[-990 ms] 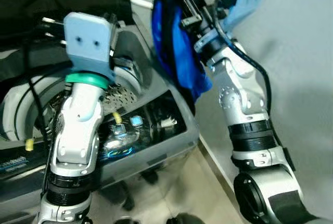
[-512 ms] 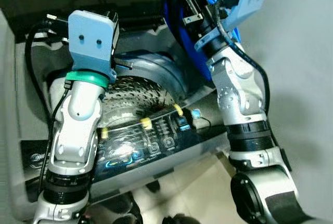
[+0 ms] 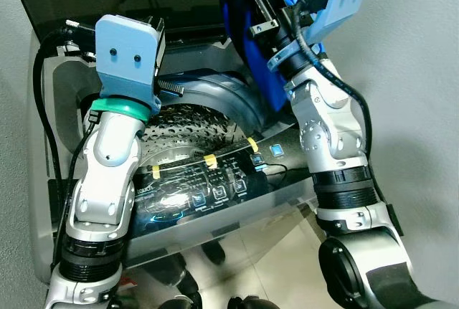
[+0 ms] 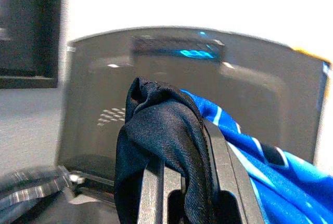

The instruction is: Clothes washing

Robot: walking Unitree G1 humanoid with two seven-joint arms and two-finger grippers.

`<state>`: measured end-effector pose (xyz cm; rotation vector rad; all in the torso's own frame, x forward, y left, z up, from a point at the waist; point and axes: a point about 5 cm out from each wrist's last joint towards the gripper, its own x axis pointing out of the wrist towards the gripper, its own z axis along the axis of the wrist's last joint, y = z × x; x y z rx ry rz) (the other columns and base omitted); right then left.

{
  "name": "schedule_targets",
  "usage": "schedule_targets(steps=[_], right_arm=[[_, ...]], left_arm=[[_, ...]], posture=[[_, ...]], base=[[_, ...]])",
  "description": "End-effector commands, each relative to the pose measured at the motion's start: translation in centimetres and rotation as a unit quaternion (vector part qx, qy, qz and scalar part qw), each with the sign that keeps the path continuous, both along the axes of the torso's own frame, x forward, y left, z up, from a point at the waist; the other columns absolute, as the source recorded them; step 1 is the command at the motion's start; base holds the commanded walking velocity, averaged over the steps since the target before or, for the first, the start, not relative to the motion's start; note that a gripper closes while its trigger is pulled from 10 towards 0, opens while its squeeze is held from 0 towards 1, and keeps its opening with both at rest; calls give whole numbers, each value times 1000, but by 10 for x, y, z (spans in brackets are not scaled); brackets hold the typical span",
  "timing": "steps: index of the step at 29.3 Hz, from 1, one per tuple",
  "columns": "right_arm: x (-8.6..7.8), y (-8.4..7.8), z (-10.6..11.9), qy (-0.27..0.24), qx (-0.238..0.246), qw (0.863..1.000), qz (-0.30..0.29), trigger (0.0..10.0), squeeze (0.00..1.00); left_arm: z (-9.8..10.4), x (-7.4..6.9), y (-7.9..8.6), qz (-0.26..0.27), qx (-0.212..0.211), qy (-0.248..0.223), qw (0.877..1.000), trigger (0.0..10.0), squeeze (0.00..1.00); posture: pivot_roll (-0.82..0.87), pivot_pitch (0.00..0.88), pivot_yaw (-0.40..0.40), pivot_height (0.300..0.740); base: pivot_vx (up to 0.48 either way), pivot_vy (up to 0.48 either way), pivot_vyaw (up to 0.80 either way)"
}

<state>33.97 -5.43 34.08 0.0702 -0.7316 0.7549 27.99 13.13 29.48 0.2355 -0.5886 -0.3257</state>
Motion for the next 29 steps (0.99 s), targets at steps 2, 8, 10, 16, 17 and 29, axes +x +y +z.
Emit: schedule_targets(steps=[2, 8, 10, 16, 17, 29], right_arm=[[-18, 21, 39, -77, -2, 994, 83, 10000, 0], [-51, 38, 90, -101, 61, 952, 282, 10000, 0], [-54, 38, 96, -97, 75, 944, 307, 10000, 0], [-61, 39, 105, -81, 99, 918, 375, 10000, 0], [-61, 39, 105, -81, 99, 918, 375, 10000, 0], [-3, 5, 47, 5, 37, 989, 142, 10000, 0]], left_arm=[[-3, -20, -9, -144, 5, 51, 988, 10000, 0], [-15, -27, -36, -273, -23, 103, 956, 10000, 0], [-16, -26, -43, -291, -32, 106, 950, 10000, 0], [-15, -4, -70, -356, -65, 131, 923, 10000, 0], [-15, -4, -70, -356, -65, 131, 923, 10000, 0], [28, 93, 69, 164, -154, 85, 971, 10000, 0]], posture=[[51, 0, -30, 740], [49, 0, -36, 740], [51, 0, -38, 740], [35, 0, -27, 740], [35, 0, -27, 740], [9, 3, 32, 740]], base=[[0, 0, 0], [0, 0, 0], [0, 0, 0], [0, 0, 0], [0, 0, 0], [0, 0, 0]])
